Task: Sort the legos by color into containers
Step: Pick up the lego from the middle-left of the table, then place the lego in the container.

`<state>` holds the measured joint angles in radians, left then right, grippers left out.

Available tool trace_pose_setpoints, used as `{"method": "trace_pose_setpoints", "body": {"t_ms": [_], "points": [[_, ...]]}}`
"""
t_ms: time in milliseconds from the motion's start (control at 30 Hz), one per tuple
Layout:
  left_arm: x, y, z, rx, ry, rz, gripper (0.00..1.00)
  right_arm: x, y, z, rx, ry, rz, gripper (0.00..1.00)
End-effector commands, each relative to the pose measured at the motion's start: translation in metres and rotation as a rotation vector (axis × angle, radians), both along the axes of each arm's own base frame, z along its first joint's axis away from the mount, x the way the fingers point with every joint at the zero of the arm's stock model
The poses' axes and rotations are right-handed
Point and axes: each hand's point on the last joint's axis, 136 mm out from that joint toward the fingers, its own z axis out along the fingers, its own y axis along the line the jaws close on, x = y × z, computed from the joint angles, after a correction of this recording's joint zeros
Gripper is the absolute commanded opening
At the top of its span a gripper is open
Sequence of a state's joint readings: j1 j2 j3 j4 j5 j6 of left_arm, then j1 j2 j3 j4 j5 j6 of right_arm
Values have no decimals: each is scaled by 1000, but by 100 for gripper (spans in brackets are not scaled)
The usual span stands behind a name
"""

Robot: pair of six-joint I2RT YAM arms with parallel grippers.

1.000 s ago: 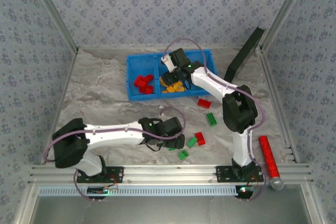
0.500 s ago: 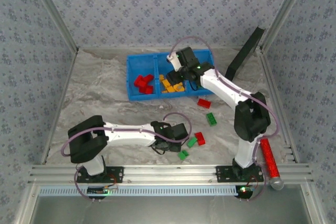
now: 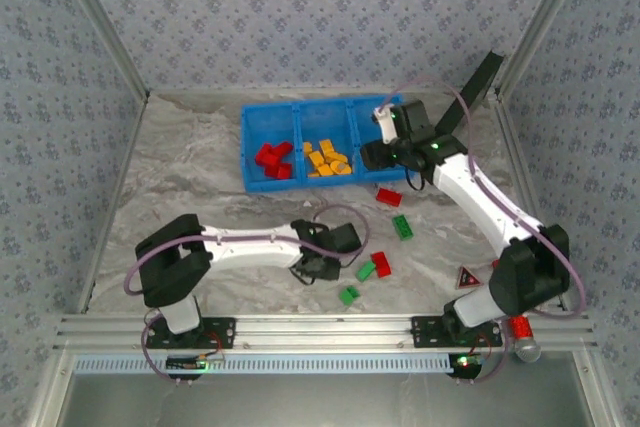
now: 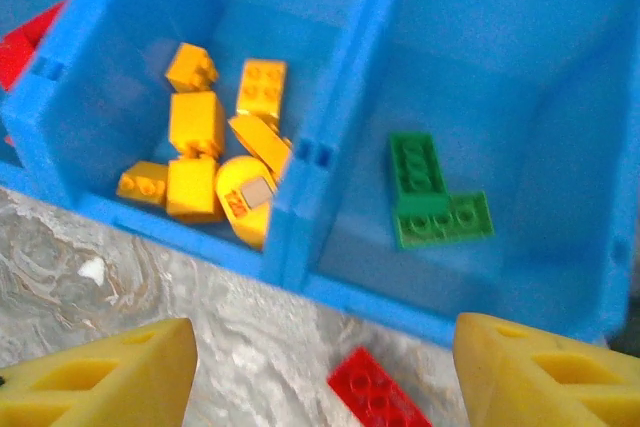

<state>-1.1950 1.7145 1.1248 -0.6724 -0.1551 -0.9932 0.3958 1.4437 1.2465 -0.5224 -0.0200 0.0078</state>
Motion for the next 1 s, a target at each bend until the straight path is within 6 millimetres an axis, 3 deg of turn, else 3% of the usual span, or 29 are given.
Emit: {"method": "trace_pose_setpoints", "body": {"t_ms": [0,67,167,367,533,700,833,967], "points": [[54,-14,78,-35,-163,-89,21,-34,-28,-32,50,130,-99,71],[86,-26,115,-57,-244,-133,21,-48,-41,-47,84,168,-143,72],[129,-45,154,-75,-350,-179,21,-65,-56,-72,97,220,-205,76],[200,-90,186,-104,-487,-237,22,-87,-77,-107,122,297,-296,83],[240,-128,175,-112,-525,-258,21,-98,-81,-133,146,394,-317,84],[267,-159,157,-166,-539,-240,21,-101,-82,-136,155,410,-334,86],[285,-162,131,-199,-507,-190,22,-109,-75,-144,175,489,-334,83],[290,-160,102,-196,-451,-167,22,-119,-73,-157,134,556,-340,82]]}}
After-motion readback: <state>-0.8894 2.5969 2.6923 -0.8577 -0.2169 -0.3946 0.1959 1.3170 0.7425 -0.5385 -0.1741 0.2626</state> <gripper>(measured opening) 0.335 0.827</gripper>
